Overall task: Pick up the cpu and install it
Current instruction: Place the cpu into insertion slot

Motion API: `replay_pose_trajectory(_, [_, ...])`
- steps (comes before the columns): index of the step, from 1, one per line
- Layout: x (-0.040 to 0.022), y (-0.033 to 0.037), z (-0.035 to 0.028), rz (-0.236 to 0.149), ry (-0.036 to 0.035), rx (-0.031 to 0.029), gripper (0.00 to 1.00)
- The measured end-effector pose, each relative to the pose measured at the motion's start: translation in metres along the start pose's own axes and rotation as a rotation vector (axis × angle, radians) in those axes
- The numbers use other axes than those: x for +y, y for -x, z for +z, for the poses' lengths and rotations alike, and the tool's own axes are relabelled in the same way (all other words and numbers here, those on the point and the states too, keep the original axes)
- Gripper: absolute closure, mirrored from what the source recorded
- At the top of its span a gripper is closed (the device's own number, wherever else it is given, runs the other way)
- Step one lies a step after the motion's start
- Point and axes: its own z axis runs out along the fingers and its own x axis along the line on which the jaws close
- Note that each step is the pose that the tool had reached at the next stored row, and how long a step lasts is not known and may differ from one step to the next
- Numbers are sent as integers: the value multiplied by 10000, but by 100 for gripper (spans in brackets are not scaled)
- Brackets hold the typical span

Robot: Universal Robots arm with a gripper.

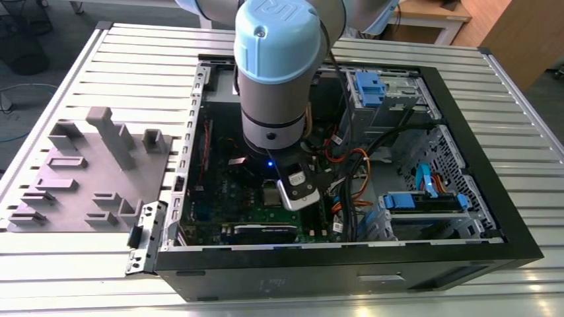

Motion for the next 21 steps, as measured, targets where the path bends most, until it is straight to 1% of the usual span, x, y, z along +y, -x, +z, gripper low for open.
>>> replay_pose_trajectory(7, [0, 0, 1, 8, 1, -4, 56])
replay_pose_trajectory(9, [0, 0, 0, 9, 0, -1, 57])
replay_pose_trajectory(10, [0, 0, 0, 9, 0, 0, 59])
replay_pose_trajectory(16, [0, 0, 1, 10, 1, -4, 59])
replay_pose_trajectory(17, [0, 0, 0, 10, -1, -2, 59])
replay_pose_trajectory(18, [0, -1, 0, 12, 0, 0, 62])
replay_pose_trajectory(21, [0, 0, 1, 12, 0, -1, 63])
